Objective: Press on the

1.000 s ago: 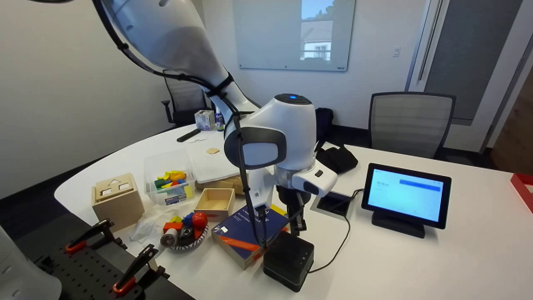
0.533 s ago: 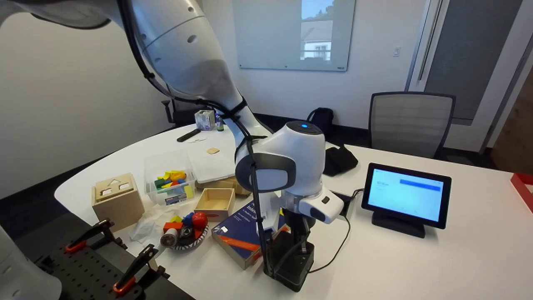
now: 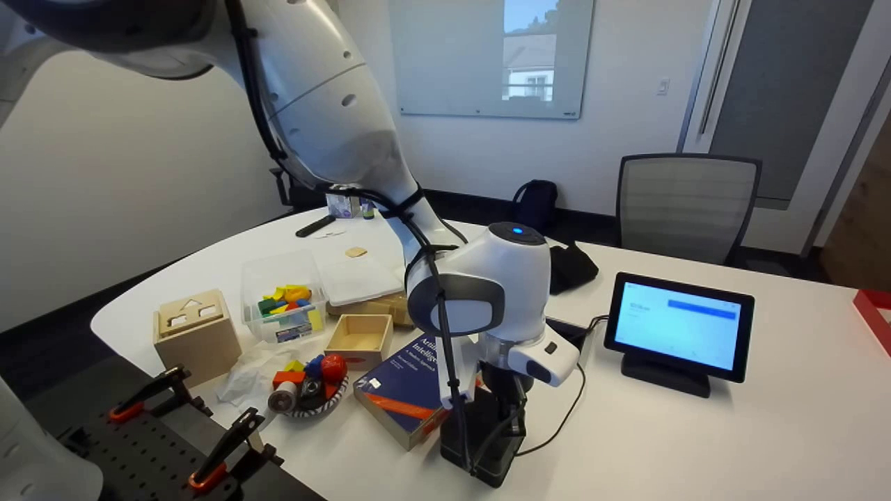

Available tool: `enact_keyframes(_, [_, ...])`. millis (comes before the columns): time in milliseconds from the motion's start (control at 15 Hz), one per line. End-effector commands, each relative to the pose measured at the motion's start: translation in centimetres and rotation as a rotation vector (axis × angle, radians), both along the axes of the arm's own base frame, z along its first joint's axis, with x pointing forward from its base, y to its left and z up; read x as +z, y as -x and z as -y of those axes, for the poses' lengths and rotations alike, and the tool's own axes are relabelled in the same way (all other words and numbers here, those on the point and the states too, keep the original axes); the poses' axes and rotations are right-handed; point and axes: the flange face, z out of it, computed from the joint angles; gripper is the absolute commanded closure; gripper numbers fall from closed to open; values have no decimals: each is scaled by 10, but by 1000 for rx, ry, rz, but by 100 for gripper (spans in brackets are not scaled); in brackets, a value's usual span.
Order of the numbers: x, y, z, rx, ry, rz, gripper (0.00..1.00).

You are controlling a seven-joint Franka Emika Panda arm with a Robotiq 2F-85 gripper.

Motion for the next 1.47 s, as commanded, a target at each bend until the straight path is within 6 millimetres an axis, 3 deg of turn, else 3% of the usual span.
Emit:
enact_keyframes(0, [-4,-11,3,-2,3,-8,100])
enact_keyframes(800, [-19,-37,-9,15,-1,-20,100])
enact_keyframes(1400, [-26,-26,-1,-7,-10,-39,100])
